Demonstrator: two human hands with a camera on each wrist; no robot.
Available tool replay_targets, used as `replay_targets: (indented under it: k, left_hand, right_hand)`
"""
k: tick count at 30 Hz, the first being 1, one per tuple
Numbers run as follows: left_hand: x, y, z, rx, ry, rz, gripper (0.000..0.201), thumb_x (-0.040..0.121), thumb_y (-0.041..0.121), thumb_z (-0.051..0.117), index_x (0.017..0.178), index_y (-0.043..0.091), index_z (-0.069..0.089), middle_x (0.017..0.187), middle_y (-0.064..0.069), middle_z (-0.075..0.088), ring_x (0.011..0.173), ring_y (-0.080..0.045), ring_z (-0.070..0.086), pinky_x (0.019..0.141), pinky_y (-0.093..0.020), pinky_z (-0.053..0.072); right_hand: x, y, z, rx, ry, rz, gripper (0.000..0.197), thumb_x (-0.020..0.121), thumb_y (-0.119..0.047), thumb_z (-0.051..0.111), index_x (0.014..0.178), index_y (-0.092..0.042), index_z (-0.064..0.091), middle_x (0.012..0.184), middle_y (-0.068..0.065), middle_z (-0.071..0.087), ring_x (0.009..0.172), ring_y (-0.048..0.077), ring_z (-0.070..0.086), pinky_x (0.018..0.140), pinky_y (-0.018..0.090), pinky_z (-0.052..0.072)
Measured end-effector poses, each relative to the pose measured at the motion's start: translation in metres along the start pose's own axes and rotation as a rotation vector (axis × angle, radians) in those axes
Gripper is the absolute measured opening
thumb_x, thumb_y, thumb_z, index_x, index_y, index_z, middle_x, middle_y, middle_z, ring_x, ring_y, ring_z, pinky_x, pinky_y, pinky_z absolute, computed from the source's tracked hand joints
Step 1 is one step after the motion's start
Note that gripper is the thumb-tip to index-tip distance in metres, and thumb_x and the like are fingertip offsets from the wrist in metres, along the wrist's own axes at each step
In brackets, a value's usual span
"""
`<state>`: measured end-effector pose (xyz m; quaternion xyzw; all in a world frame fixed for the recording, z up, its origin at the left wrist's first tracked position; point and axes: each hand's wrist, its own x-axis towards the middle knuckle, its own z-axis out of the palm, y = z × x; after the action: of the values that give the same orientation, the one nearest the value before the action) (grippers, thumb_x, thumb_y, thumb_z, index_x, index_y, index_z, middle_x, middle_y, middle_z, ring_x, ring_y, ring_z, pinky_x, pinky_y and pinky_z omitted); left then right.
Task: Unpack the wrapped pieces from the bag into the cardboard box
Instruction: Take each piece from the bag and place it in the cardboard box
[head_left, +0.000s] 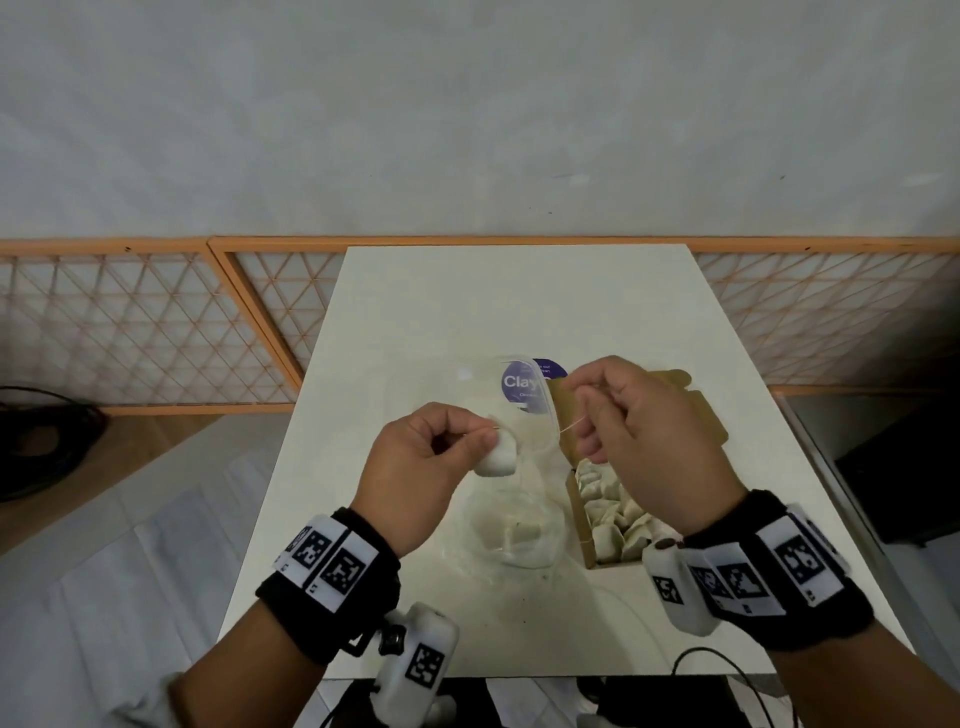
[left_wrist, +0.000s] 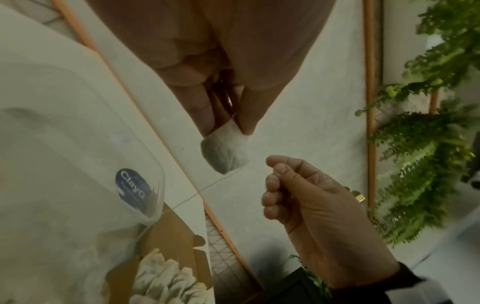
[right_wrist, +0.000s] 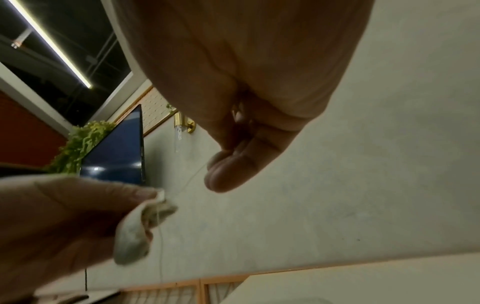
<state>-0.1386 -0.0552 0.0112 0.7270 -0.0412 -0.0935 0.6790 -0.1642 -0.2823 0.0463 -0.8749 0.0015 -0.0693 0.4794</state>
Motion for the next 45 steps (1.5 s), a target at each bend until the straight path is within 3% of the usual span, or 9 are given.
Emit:
replay_targets:
  k: [8,15,20,24,29,32,35,41,45]
  left_hand:
    - [-0.002,0.007,-0.002,-0.194,-0.035,-0.066,0.009,0.094,0.008,0.070,0.097,0.000,0.073,0.109,-0.015,0.078,0.110,-0.042,0.070,0.102,-0.051,0.055]
    - [-0.001,0.001,-0.015,0.032,-0.072,-0.014,0.007,0.091,0.013,0.076,0.091,0.006,0.078,0.114,0.000,0.074,0.106,-0.014,0.071,0.093,-0.026,0.049]
    - [-0.012,-0.004,-0.004,0.181,-0.248,0.003,0.009,0.092,0.018,0.077,0.084,0.021,0.079,0.121,0.013,0.068,0.112,-0.006,0.068,0.103,-0.034,0.053]
    - [-0.020,0.004,0.023,0.355,-0.439,0.078,0.005,0.088,0.028,0.080,0.087,0.033,0.080,0.150,0.026,0.047,0.140,0.016,0.036,0.122,-0.028,0.029]
    - [-0.014,0.021,0.061,0.403,-0.553,0.199,0.009,0.088,0.033,0.081,0.096,0.037,0.078,0.170,0.017,0.017,0.153,0.011,-0.006,0.125,-0.026,0.005]
    - [0.000,0.026,0.068,0.437,-0.506,0.244,0.006,0.090,0.031,0.079,0.096,0.034,0.078,0.163,0.010,0.037,0.154,0.001,0.021,0.121,-0.026,0.022]
    - [0.008,0.023,0.061,0.400,-0.418,0.278,0.002,0.093,0.027,0.077,0.094,0.027,0.078,0.113,0.016,0.072,0.107,0.001,0.066,0.096,-0.027,0.051]
    - [-0.003,0.024,0.043,0.369,-0.387,0.248,0.007,0.093,0.025,0.076,0.089,0.031,0.076,0.089,0.017,0.075,0.084,-0.005,0.071,0.084,-0.025,0.054]
    - [-0.013,0.025,0.035,0.342,-0.402,0.221,0.005,0.092,0.023,0.076,0.089,0.027,0.077,0.086,0.019,0.072,0.080,-0.003,0.068,0.078,-0.016,0.050]
  right_hand:
    - [0.005,-0.010,-0.012,-0.169,0.050,-0.083,0.017,0.107,-0.025,0.051,0.109,-0.035,0.066,0.071,-0.004,0.066,0.069,0.014,0.067,0.072,0.042,0.058]
    - [0.004,-0.011,-0.010,0.100,-0.039,-0.038,0.021,0.108,-0.011,0.050,0.111,-0.022,0.068,0.070,0.003,0.069,0.065,0.016,0.068,0.064,0.030,0.059]
    - [0.008,-0.010,-0.023,0.080,-0.057,-0.037,0.021,0.108,-0.010,0.050,0.109,-0.021,0.068,0.070,0.010,0.070,0.066,0.017,0.070,0.066,0.027,0.057]
    - [0.001,-0.013,-0.045,0.079,-0.063,-0.063,0.021,0.108,-0.010,0.051,0.110,-0.022,0.069,0.072,0.009,0.068,0.069,0.022,0.069,0.068,0.032,0.060]
    - [-0.011,-0.032,-0.073,0.078,-0.039,-0.118,0.019,0.107,-0.012,0.053,0.111,-0.021,0.069,0.072,0.009,0.068,0.067,0.021,0.068,0.068,0.030,0.060]
    - [-0.014,-0.044,-0.082,0.099,-0.022,-0.169,0.019,0.107,-0.011,0.053,0.112,-0.019,0.069,0.073,0.011,0.068,0.068,0.024,0.069,0.069,0.035,0.061]
    - [-0.014,-0.051,-0.085,0.148,0.011,-0.200,0.020,0.107,-0.008,0.053,0.113,-0.018,0.069,0.074,0.012,0.068,0.070,0.027,0.070,0.069,0.038,0.062]
    - [0.007,-0.027,-0.076,0.245,0.121,-0.059,0.017,0.107,-0.008,0.054,0.109,-0.016,0.069,0.073,0.005,0.071,0.069,0.022,0.070,0.070,0.044,0.062]
    - [0.016,0.008,-0.061,0.169,0.094,0.118,0.013,0.103,-0.029,0.065,0.111,-0.021,0.072,0.095,-0.004,0.078,0.087,0.009,0.074,0.087,0.045,0.062]
